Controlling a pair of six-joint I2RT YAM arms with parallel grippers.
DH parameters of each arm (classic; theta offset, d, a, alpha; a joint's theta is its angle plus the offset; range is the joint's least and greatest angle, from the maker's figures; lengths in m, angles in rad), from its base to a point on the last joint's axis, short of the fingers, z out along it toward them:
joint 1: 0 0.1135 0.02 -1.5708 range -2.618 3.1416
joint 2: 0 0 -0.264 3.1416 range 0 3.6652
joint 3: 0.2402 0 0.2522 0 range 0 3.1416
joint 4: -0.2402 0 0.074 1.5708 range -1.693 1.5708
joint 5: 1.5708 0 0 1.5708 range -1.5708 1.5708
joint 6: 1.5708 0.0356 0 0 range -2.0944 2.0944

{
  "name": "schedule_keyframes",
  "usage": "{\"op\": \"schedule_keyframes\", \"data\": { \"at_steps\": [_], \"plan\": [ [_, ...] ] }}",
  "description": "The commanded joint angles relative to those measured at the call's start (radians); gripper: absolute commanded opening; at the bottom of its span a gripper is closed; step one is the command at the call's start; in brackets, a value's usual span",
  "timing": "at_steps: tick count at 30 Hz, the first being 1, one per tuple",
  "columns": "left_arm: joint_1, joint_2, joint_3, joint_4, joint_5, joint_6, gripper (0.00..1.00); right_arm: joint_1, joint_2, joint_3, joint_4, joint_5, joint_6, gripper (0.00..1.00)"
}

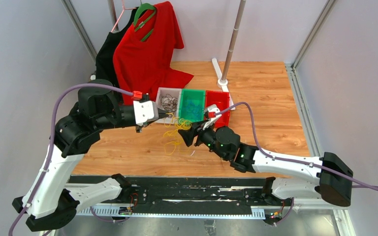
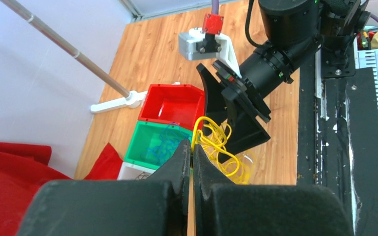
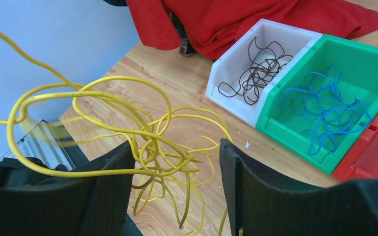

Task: Untangle the cables

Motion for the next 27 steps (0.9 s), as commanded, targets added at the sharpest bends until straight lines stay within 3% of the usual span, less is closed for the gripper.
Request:
{"op": "schedule_keyframes", "data": {
  "at_steps": [1,5,8,16,18,27],
  "plan": [
    [-0.009,-0.004,0.03,-0.026,0.018,-0.017,0.0,0.014,-0.071,-0.061,0.109,0.019,0.039,0.65],
    [-0.01,-0.005,0.022,-0.025,0.013,-0.009,0.0,0.014,-0.094,-0.07,0.154,-0.022,0.061,0.66],
    [-0.01,-0.001,0.027,-0.025,0.015,-0.012,0.0,0.014,-0.08,-0.057,0.169,-0.034,0.071,0.6],
    [-0.009,0.001,0.107,-0.03,-0.049,0.022,0.0,0.013,-0.05,-0.055,0.046,0.106,0.091,0.11],
    [-0.009,0.006,0.15,-0.032,-0.085,0.049,0.0,0.013,-0.06,-0.074,-0.011,0.168,0.096,0.02],
    [-0.009,0.049,0.337,-0.068,-0.278,0.25,0.0,0.013,-0.244,-0.198,-0.253,0.412,0.142,0.03]
  ]
}}
